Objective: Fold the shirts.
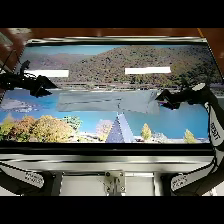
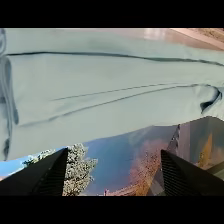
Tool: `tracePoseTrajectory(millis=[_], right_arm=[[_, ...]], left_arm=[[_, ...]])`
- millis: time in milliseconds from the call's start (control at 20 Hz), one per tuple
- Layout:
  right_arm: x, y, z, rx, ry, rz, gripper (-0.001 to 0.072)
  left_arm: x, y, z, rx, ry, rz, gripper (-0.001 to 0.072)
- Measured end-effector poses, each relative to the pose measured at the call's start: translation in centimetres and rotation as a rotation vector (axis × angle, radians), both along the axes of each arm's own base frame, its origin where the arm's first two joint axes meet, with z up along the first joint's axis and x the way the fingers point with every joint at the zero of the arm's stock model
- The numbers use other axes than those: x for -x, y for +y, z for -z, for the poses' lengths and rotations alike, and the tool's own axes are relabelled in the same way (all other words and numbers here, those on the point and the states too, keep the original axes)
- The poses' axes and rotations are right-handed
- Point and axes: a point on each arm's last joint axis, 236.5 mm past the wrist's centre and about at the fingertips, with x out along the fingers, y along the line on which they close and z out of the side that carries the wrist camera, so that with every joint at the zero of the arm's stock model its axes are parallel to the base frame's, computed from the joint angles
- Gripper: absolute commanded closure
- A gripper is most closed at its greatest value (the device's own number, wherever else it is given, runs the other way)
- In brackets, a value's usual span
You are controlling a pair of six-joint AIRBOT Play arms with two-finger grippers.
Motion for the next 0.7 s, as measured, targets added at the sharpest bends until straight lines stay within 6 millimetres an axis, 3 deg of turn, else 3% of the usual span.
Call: tracePoseTrajectory(millis=[100, 150, 200, 300, 350, 450, 500, 700], right_arm=[[-0.2, 1.5, 0.7, -0.033, 0.012, -0.005, 0.0034], [-0.2, 2.2, 1.1, -0.052, 0.022, -0.004, 0.0080], [-0.2, 2.8, 1.4, -0.064, 0.031, -0.005, 0.0178], [0.3, 3.6, 2.4, -0.088, 0.067, -0.003, 0.0563], [0.6, 3.8, 2.7, -0.092, 0.082, -0.006, 0.0652], [0.6, 4.2, 2.2, -0.109, 0.076, -0.012, 0.0653], [0.4, 4.3, 1.3, -0.117, 0.059, -0.018, 0.0653], [0.1, 4.4, -4.5, -0.143, -0.044, -0.046, 0.0653]], left_arm=[[0.1, -1.0, -0.8, -0.002, -0.022, 0.029, 0.0057], [0.1, -1.6, -1.3, 0.004, -0.035, 0.044, 0.0057], [0.1, -2.2, -1.6, 0.012, -0.044, 0.055, 0.0057], [0.1, -3.4, -2.1, 0.028, -0.057, 0.076, 0.0063], [0.0, -4.0, -2.4, 0.039, -0.069, 0.085, 0.0113], [-0.1, -5.5, -3.0, 0.064, -0.089, 0.108, 0.0485], [-0.2, -6.3, -3.3, 0.079, -0.100, 0.120, 0.0611], [-0.2, -10.8, -3.4, 0.106, -0.120, 0.184, 0.0669]])
